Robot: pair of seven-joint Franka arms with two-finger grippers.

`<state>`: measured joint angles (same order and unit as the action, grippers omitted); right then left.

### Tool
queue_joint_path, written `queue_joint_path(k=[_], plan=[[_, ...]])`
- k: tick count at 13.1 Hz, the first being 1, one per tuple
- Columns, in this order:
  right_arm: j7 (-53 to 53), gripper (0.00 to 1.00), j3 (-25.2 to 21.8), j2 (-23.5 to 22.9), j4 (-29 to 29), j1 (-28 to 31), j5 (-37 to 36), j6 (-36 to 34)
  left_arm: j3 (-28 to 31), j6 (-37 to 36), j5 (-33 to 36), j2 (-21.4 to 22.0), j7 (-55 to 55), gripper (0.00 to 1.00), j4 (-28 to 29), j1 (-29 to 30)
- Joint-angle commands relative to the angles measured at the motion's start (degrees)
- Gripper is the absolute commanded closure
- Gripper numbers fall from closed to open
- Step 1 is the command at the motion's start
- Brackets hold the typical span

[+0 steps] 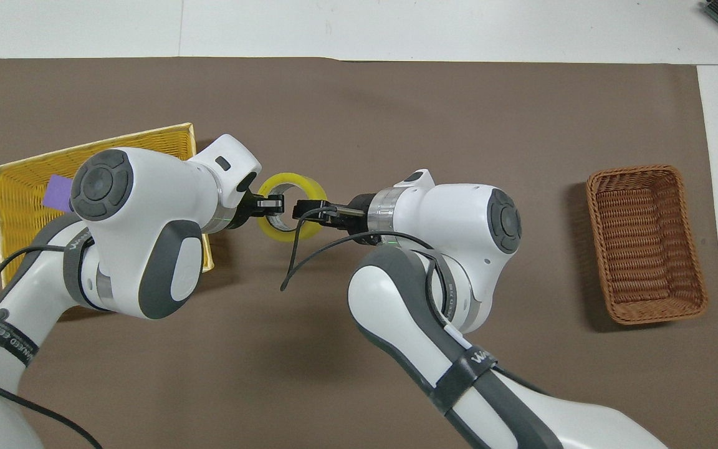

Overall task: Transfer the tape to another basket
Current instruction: 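Lift the tape with the left gripper while the right gripper reaches it, then grasp the tape with the right gripper and release the left gripper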

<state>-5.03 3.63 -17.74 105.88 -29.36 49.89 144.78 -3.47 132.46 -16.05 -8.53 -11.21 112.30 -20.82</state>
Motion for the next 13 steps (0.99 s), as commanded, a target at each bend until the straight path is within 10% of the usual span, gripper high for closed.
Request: queue_joint_path(k=[1, 6, 8, 9, 13], plan=[[0.6, 0.0, 0.0, -1.1, -1.1, 0.7, -1.2, 0.7, 0.8, 1.0, -1.1, 1.2, -0.4, 1.0, 0.7, -1.0], [-0.1, 0.07, 0.1, -2.6, -1.0, -0.5, -2.1, 3.9, 0.8, 1.0, -1.1, 1.2, -0.5, 1.0, 0.7, -1.0], [-0.3, 0.86, 0.1, -2.6, -0.9, -0.7, -2.3, 4.0, 0.8, 1.0, -1.1, 1.2, -1.2, 1.0, 0.7, -1.0], [-0.6, 1.0, 0.1, -2.6, -1.0, -0.7, -2.3, 4.1, 0.8, 1.0, -1.1, 1.2, -1.3, 1.0, 0.7, -1.0], [-1.6, 1.0, 0.2, -2.6, -1.1, -1.6, -2.3, 3.9, 0.8, 1.0, -1.0, 1.2, -1.3, 1.0, 0.7, -1.0]])
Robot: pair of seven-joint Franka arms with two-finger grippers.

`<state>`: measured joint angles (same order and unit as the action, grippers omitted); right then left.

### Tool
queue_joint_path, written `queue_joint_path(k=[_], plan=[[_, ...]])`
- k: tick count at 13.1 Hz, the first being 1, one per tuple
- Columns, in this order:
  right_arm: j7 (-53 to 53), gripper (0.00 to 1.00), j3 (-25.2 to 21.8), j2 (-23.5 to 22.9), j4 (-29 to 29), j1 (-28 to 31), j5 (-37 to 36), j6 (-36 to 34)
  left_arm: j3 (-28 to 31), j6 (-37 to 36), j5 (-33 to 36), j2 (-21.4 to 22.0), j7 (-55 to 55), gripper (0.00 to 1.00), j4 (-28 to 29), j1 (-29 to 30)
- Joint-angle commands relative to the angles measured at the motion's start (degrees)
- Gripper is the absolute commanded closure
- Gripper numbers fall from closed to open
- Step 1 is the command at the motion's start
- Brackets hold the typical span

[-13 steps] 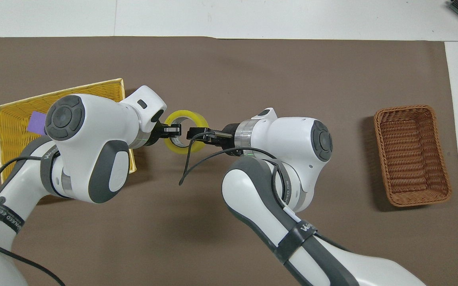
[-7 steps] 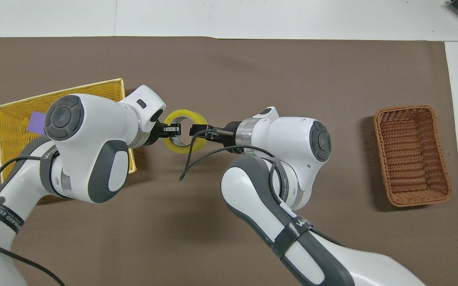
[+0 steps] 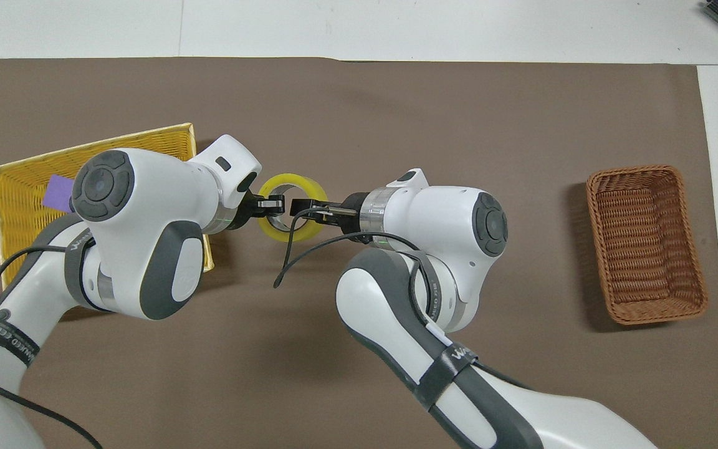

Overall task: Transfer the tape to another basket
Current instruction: 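Grasp the tape with the right gripper and release the left gripper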

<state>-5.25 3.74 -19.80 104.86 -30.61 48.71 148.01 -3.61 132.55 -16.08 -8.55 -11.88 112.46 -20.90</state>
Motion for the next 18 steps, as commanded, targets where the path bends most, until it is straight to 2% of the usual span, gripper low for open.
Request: queue_joint_path(k=[1, 7, 9, 15, 16, 18], plan=[[-1.3, 1.0, 0.1, -0.4, -0.1, -0.4, -1.3, 0.7, 1.0, 0.9, -1.0, 1.2, -0.6, 1.0, 0.6, -0.9], [-1.3, 1.0, 0.1, -0.4, 0.0, -0.2, -1.3, 0.0, 1.0, 0.8, -1.0, 1.3, -0.6, 1.0, 0.6, -0.9], [-1.3, 1.0, 0.1, -0.3, 0.1, -0.3, -1.3, -0.4, 1.0, 0.8, -1.0, 1.2, -1.2, 0.87, 0.5, -0.8], [-1.3, 1.0, -0.3, 1.3, 1.0, -0.2, -1.5, -6.2, 1.0, 0.8, -1.0, 1.2, -1.2, 0.84, 0.3, -0.8], [-1.3, 1.0, -0.3, 1.4, 1.5, -0.2, -2.0, -6.2, 1.0, 0.8, -1.0, 1.1, -1.2, 0.73, 0.2, -0.8], [-1.4, 1.0, -0.3, 1.6, 1.9, -0.2, -2.4, -6.2, 1.0, 0.8, -1.0, 1.1, -1.1, 0.4, 0.3, -0.8]])
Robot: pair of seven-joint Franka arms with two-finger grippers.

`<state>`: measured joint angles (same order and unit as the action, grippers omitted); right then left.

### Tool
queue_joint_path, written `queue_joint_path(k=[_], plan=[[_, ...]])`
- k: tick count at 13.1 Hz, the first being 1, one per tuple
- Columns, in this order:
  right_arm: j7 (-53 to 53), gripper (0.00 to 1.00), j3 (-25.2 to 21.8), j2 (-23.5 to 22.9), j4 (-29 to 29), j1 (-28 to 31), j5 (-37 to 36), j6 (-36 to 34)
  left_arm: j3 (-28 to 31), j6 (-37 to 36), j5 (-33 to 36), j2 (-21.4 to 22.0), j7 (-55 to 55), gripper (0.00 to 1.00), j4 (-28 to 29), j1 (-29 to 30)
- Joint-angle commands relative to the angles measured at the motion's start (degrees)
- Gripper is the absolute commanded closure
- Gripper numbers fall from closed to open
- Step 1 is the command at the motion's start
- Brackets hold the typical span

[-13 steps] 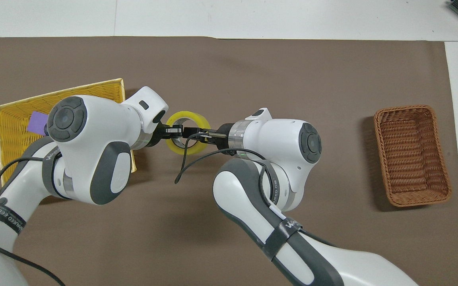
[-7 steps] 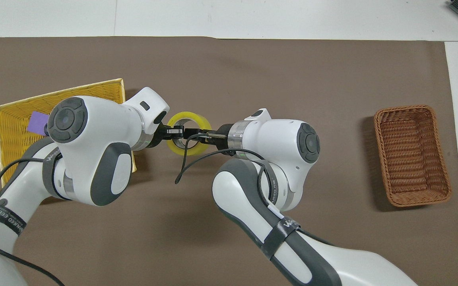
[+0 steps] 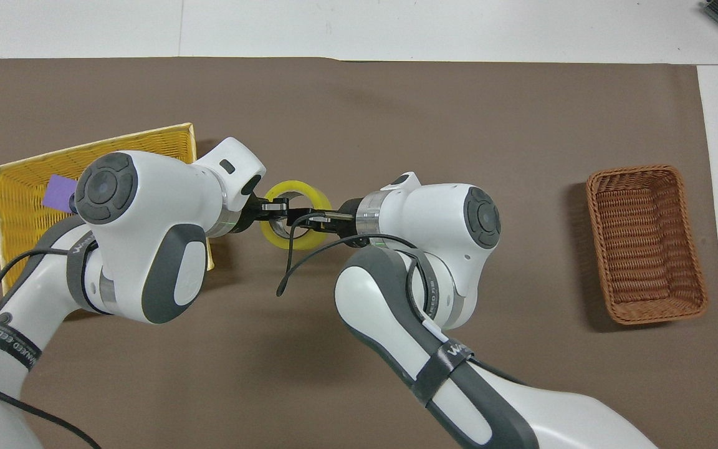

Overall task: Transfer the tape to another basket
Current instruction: 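Grasp the tape with the right gripper and release the left gripper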

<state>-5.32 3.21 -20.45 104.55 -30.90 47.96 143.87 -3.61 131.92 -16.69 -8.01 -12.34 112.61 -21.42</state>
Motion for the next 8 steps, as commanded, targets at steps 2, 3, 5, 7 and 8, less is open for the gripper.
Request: queue_joint_path(k=[2, 3, 5, 7, 8], plan=[[-1.4, 1.0, 0.2, 2.4, 2.6, 0.1, -1.6, -2.0, 1.0, 1.4, -0.4, 0.5, -0.7, 0.38, 0.1, -0.3], [-1.4, 1.0, 0.2, 2.4, 2.7, 0.2, -1.6, -2.0, 1.0, 1.4, -0.4, 0.5, -0.7, 0.38, 0.1, -0.3], [-1.4, 1.0, 0.2, 2.9, 3.4, 0.1, -2.6, -2.1, 1.0, 1.4, -0.4, 0.4, -0.7, 0.37, -0.1, -0.3], [-2.4, 1.0, 0.2, 3.4, 4.3, 0.1, -4.9, -2.0, 1.1, 1.2, -0.4, 0.7, -0.3, 0.35, -0.3, 0.0], [-2.5, 1.0, 0.2, 3.4, 4.3, 0.1, -4.9, -2.1, 1.1, 0.6, -0.4, 1.1, 0.2, 0.33, -0.5, 0.3]])
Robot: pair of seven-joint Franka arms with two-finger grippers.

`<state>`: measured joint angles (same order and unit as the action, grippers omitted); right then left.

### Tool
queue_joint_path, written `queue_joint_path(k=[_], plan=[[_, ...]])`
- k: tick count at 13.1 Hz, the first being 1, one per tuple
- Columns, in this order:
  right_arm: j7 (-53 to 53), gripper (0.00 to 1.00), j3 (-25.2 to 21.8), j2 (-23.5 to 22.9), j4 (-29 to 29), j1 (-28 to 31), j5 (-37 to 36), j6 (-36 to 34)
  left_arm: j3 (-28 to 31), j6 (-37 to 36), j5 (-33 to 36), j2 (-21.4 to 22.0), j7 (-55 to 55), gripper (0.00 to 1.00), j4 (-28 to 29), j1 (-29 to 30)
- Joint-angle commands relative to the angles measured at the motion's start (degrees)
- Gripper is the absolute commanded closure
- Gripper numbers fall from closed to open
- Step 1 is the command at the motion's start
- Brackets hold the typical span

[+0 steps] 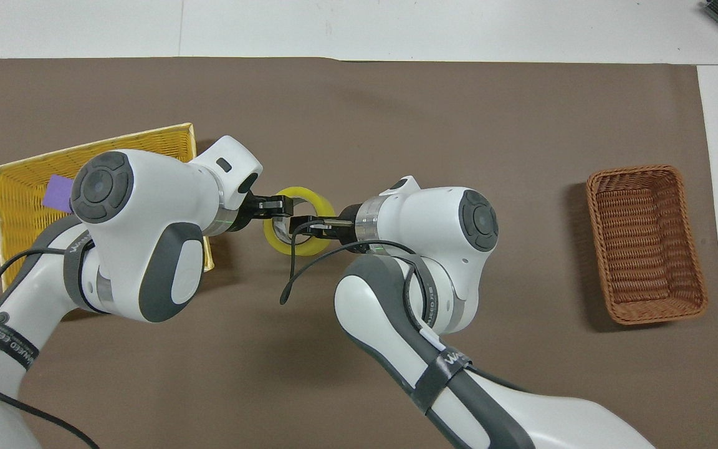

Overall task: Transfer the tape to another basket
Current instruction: 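Carry the tape with the right gripper over the brown wicker basket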

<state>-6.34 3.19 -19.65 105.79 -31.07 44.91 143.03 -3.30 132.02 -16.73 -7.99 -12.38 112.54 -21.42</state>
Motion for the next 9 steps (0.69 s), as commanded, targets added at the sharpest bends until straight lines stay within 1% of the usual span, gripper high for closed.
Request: queue_joint_path(k=[1, 2, 3, 5, 7, 9], plan=[[-1.6, 1.0, 0.2, 2.7, 3.2, 0.3, -1.8, -1.3, 0.9, 0.2, -0.3, 1.6, 0.4, 0.31, -0.4, 0.6], [-1.7, 1.0, 0.3, 2.7, 3.2, 0.2, -1.8, -1.3, 1.1, -0.3, -0.3, 2.3, 0.3, 0.28, -0.4, 0.6], [-1.7, 1.0, 0.3, 2.7, 3.3, 0.2, -1.9, -1.4, 1.3, -2.2, -0.3, 3.2, 0.4, 0.25, -0.4, 0.7], [-1.7, 1.0, 0.2, 2.8, 3.3, 0.2, -1.9, -1.4, 1.5, -5.1, -0.3, 5.3, 0.5, 0.21, -0.5, 0.8], [-1.8, 1.0, 0.2, 2.8, 3.2, 0.2, -2.0, -2.0, 1.5, -8.5, 0.3, 7.2, 0.7, 0.2, -1.1, 2.1], [-1.9, 1.0, 0.1, 2.9, 3.5, 0.4, -4.3, -2.1, 1.8, -11.0, 1.0, 8.6, 1.9, 0.13, -1.7, 4.0]])
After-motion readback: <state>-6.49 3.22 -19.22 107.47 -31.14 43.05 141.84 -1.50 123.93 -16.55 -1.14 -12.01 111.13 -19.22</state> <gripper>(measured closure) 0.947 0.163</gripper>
